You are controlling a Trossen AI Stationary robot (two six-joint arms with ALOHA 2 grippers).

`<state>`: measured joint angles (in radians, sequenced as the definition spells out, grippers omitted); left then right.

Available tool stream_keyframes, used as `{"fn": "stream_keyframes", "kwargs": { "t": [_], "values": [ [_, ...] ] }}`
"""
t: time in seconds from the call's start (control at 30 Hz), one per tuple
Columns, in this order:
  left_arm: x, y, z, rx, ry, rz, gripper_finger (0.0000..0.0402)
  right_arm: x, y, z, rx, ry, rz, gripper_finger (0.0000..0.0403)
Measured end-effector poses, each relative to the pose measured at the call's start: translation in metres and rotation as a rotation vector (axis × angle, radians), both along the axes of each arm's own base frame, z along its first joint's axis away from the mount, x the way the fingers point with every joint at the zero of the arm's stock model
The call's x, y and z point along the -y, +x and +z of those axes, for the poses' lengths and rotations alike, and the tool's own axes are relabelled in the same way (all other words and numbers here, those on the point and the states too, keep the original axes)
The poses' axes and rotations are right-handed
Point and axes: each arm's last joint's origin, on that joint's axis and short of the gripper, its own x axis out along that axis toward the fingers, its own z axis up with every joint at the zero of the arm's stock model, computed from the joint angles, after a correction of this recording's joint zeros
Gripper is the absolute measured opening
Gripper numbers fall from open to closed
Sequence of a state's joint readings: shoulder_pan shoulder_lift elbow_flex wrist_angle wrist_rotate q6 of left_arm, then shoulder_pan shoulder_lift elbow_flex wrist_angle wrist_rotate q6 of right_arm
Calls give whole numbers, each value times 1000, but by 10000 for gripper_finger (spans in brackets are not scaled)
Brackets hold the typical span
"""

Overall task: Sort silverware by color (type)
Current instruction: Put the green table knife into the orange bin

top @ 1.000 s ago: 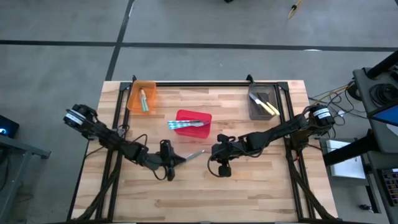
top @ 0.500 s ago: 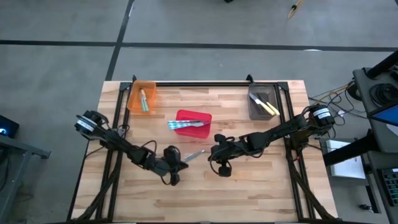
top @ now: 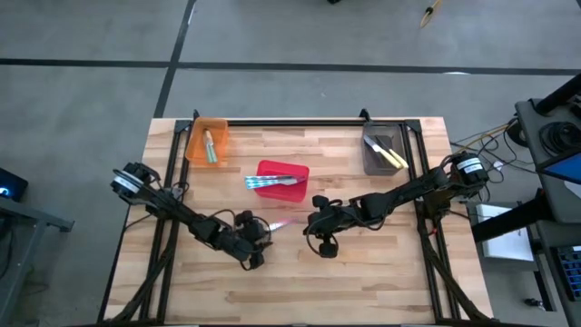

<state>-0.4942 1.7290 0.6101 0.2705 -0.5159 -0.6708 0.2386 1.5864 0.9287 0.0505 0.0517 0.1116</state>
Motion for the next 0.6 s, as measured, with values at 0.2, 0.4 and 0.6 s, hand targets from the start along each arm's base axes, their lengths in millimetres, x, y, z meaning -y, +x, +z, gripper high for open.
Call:
{"fn": "stream_keyframes", "kwargs": {
  "t": [0.2,0.4,0.6],
  "values": [
    [0,0,-2,-22,14,-2,189,0,0,0,1,-6,6,9],
    [7,13,14,20,31,-41,184,0,0,0,1,-5,8,9],
    [3,13,19,-110,166,-31,175,0,0,0,1,-11,13,9]
  ]
}}
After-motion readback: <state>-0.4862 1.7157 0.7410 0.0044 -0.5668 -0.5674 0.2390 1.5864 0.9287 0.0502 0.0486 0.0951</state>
